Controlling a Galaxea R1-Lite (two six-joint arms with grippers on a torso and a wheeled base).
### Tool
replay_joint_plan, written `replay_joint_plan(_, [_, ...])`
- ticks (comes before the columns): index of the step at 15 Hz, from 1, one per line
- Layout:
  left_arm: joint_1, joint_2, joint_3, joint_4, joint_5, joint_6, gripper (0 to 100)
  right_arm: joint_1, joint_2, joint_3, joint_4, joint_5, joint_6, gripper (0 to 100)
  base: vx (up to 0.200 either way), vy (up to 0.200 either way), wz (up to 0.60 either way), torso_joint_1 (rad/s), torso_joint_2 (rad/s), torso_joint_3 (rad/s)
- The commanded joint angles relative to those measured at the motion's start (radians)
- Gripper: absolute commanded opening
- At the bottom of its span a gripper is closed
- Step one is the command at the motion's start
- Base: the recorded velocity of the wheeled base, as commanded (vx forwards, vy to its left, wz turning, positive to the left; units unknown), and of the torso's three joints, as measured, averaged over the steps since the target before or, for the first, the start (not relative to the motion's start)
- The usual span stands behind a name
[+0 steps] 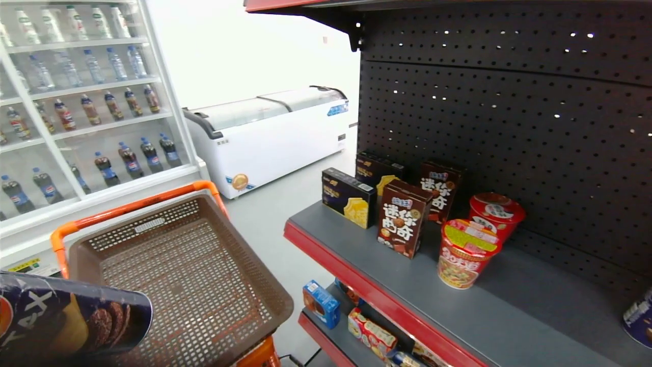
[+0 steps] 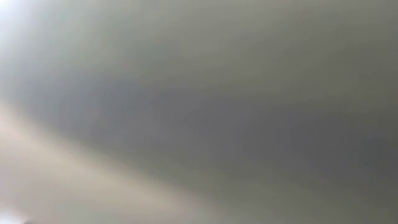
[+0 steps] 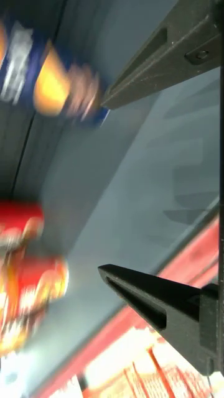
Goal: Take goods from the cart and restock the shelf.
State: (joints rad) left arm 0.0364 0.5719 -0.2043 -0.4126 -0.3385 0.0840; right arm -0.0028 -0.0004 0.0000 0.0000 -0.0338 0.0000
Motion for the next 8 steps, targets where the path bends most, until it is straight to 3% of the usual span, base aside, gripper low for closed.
replay_joint_plan(1, [-0.001, -0.004, 0.003, -0.003, 0.000, 0.000, 0, 0.000, 0.000, 0.000, 0.000, 0.000, 0.000, 100, 0.000, 0.000, -0.60, 0.012, 0.01, 0.002])
replay_joint_plan(8, [-0.001, -0.033, 0.031, -0.002, 0.000, -0.003, 0, 0.000, 0.000, 0.000, 0.000, 0.000, 0.000, 100, 0.000, 0.000, -0.60, 0.002, 0.01, 0.002])
